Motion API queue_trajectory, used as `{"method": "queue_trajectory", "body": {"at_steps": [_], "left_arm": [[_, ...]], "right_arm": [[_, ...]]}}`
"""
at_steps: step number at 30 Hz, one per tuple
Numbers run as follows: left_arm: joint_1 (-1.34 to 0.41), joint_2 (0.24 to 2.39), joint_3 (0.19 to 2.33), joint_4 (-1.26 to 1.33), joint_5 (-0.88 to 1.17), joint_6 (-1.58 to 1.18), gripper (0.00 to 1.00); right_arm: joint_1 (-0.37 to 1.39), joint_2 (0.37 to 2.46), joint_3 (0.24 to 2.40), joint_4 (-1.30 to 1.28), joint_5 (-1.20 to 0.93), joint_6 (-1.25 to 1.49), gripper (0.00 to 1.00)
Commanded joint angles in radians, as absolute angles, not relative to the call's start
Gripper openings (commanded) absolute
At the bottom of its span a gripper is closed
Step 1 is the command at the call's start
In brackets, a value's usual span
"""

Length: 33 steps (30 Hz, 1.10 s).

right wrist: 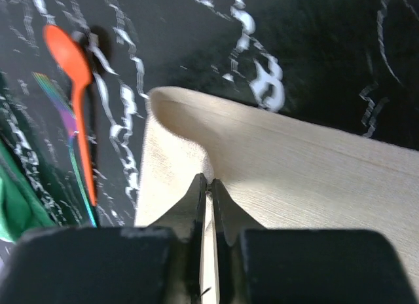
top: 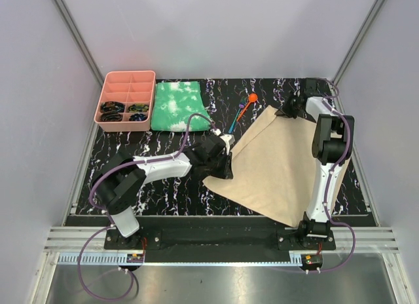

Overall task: Fold the napkin into a case and place the utensils inside
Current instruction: Flatten out the crumpled napkin at the center of the board.

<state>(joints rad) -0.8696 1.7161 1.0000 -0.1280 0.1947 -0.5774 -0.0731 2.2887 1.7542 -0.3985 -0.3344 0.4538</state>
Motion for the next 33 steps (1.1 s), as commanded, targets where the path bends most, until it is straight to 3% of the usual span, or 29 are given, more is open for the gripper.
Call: {"method": "queue_trajectory", "body": {"at_steps": [1, 7, 9, 11, 15, 20, 24, 33], "left_arm": [[-0.858, 1.678, 1.040, -0.107, 0.183, -0.574, 0.22], [-0.822, 1.667, 1.051, -0.123, 0.181, -0.566, 0.22], [-0.810, 1.657, 1.057, -0.129, 0.179, -0.563, 0.26], [-0.802, 1.635, 1.058, -0.135, 0.176, -0.561, 0.31], [-0.802, 1.624, 1.081, -0.149, 0.176, -0.552, 0.36], [-0.802, 1.673, 1.132, -0.157, 0.186, -0.557, 0.36], [-0.802, 1.724, 1.190, -0.138, 0.195, -0.575, 0.35], [-0.822, 1.839, 1.244, -0.115, 0.181, -0.595, 0.36]], "right_arm": [[-0.041, 2.276, 1.864, -0.370, -0.376, 0.468, 0.01], [-0.006, 2.373, 1.989, -0.290, -0.549, 0.636, 0.01], [-0.006, 2.384, 2.009, -0.279, -0.599, 0.698, 0.34], [-0.006, 2.347, 1.996, -0.273, -0.620, 0.718, 0.52], [-0.028, 2.182, 1.872, -0.366, -0.476, 0.625, 0.69], [-0.060, 1.946, 1.568, -0.431, -0.284, 0.535, 0.72], [-0.069, 1.893, 1.374, -0.437, -0.186, 0.537, 0.70], [-0.097, 1.806, 1.180, -0.423, 0.029, 0.519, 0.66]]}}
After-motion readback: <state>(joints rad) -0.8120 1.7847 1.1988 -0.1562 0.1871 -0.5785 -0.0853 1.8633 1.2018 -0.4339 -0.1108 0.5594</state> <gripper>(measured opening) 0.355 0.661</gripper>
